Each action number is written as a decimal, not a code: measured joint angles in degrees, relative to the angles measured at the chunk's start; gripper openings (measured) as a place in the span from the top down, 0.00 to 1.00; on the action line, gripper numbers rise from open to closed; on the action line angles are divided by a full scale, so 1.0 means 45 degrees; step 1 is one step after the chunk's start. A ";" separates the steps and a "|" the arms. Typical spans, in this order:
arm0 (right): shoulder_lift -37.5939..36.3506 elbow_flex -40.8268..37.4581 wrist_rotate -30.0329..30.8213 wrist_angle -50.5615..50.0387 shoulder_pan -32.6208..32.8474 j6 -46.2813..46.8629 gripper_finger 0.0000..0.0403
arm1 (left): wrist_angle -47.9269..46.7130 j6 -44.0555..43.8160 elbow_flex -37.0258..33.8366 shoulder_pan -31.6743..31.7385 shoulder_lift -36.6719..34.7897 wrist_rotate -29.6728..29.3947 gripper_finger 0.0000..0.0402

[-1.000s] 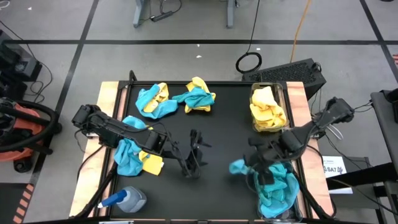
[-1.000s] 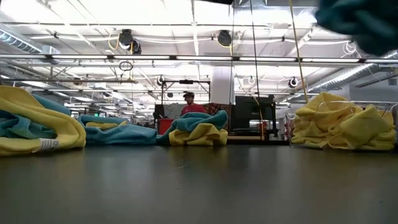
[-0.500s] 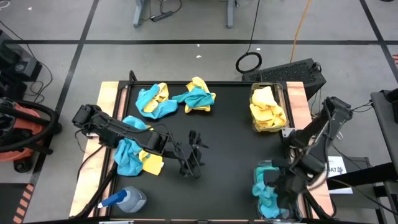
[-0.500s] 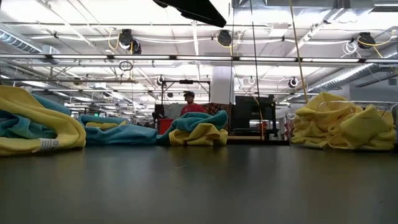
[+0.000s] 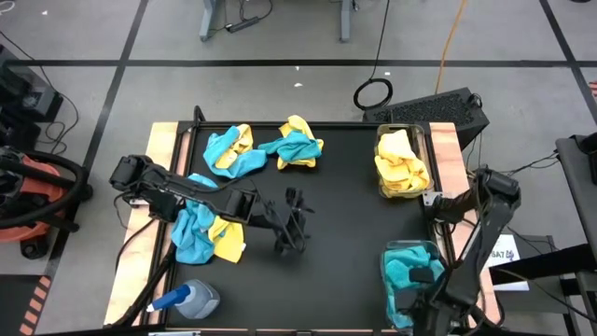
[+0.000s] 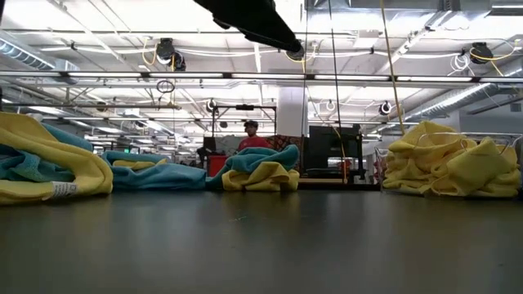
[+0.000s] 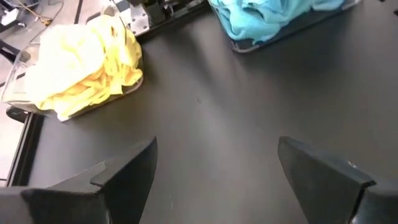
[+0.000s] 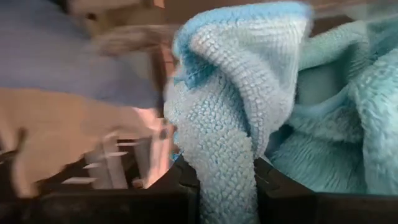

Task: Sort microfiber towel by color & place in baskets
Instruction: Put the blue towel into the bottom transparent bin

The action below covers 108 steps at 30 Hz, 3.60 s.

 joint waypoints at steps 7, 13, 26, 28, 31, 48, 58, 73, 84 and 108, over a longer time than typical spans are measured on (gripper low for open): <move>0.1384 -0.0005 -0.0052 -0.0075 0.0000 -0.0708 0.89 | 0.0312 0.0010 0.0000 0.0062 0.0002 0.0081 0.16; 0.2003 -0.0005 -0.0341 0.0005 -0.0002 -0.1134 0.89 | 0.0321 0.0005 0.0000 0.0061 0.0002 0.0086 0.16; 0.1694 -0.0015 -0.0360 -0.0334 -0.0005 -0.0523 0.76 | 0.0619 0.0015 0.0000 0.0061 0.0007 0.0086 0.16; 0.1483 -0.0015 -0.0360 -0.0550 -0.0005 -0.0158 0.71 | 0.0617 0.0019 0.0000 0.0064 0.0007 0.0086 0.16; 0.1071 -0.0029 -0.0377 -0.0718 -0.0005 0.0192 0.64 | 0.0596 0.0024 0.0000 0.0065 0.0007 0.0081 0.16; -0.1356 -0.0024 0.0035 -0.0493 0.0000 0.2020 0.46 | 0.0544 0.0039 0.0000 0.0231 0.0007 0.0076 0.16; -0.1361 -0.0024 0.0963 -0.0780 0.0000 0.1670 0.39 | 0.0530 0.0039 0.0000 0.0250 0.0012 0.0076 0.16; -0.1548 -0.0005 0.0825 -0.0992 0.0000 0.1656 0.18 | 0.1244 0.0000 0.0000 0.0236 0.0017 0.1155 0.16; -0.1484 0.0000 0.0644 -0.0783 0.0000 0.1362 0.55 | 0.1239 0.0001 0.0000 0.0241 0.0017 0.1177 0.16; -0.0270 -0.2705 -0.0771 0.2625 -0.0053 0.0467 0.97 | 0.0748 0.0049 0.0005 0.0241 0.0017 0.1189 0.16</move>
